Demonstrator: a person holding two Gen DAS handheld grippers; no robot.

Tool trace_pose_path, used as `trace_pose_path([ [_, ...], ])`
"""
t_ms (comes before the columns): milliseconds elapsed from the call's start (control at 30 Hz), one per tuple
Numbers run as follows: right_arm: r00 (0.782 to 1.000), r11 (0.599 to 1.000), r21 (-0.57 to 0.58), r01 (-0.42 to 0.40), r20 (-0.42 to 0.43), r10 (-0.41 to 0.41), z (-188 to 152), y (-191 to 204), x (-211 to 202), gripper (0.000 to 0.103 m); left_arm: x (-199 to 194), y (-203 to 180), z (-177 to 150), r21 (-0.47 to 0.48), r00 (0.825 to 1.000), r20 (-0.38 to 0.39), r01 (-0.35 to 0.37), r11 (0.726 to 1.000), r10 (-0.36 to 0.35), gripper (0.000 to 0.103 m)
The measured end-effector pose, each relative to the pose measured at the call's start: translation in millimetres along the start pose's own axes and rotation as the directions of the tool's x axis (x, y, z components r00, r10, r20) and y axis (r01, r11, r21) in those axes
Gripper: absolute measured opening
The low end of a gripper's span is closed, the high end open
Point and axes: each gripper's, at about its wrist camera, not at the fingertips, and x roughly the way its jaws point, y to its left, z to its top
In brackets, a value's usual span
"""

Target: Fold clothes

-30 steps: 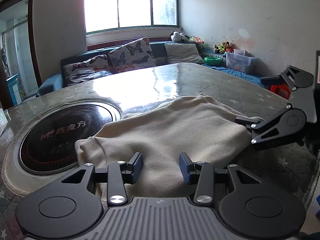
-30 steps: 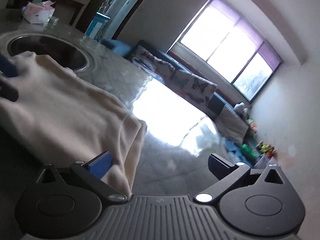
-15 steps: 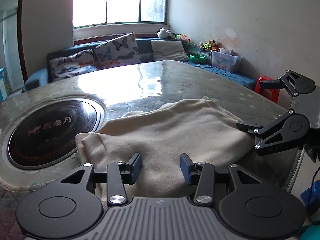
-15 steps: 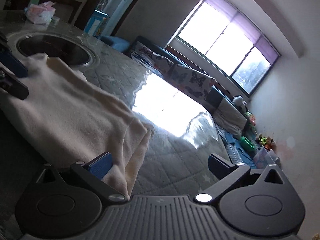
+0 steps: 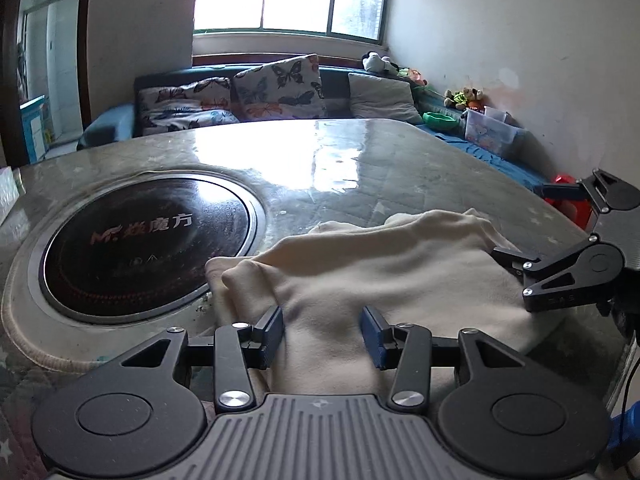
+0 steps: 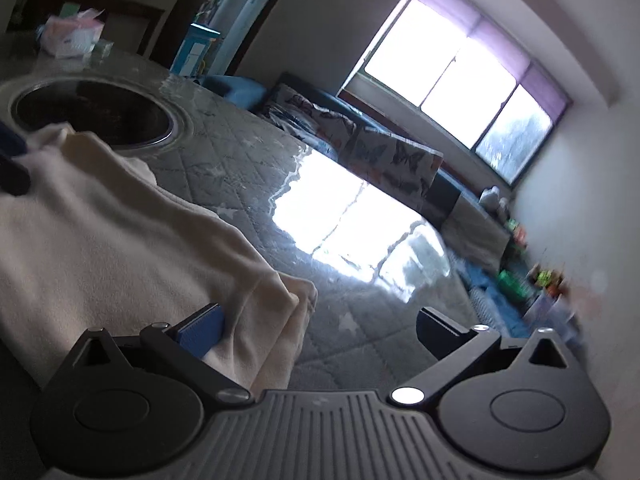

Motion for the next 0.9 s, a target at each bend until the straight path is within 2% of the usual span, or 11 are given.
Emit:
trace_pose_path([
  [233, 0.998, 0.999, -0.01, 0.033, 0.048, -0.032, 22.3, -14.3, 4.0, 0.103, 9.3, 4.5, 22.5, -0.003, 0.999, 0.028, -0.045, 0.999, 0.045, 0.046],
  [400, 1.0, 1.0, 0.004, 0.007, -0.028, -0.007, 15.1, -14.6, 35.4, 0.103, 26.3, 13.4, 26.4, 0.004, 0.995, -0.019, -0.102, 0.995, 0.102, 0.046],
  [500, 1.0, 1.0, 0.009, 0.006, -0.024, -0.006, 14.9, -17.5, 34.3, 0.103, 31.4, 17.9, 25.5, 0.009, 0.991, -0.038, -0.13, 0.991, 0.13, 0.046],
  [600, 1.0, 1.0, -0.006, 0.005, 0.001, -0.005, 25.3, -15.8, 26.0, 0.103, 29.7, 13.4, 32.0, 0.018, 0.993, -0.02, -0.115, 0.993, 0.116, 0.046],
  [700, 0.999, 1.0, -0.011, -0.029, 0.023, 0.029, 41.0, -9.5, 26.0, 0.103, 31.8, 6.0, 39.1, 0.034, 0.995, -0.007, -0.097, 0.995, 0.097, 0.046],
  [900, 0.996, 0.996, -0.045, -0.083, 0.038, 0.084, 60.2, 12.4, 41.1, 0.103, 53.1, -7.2, 51.5, 0.076, 0.994, -0.034, -0.103, 0.992, 0.105, 0.046],
])
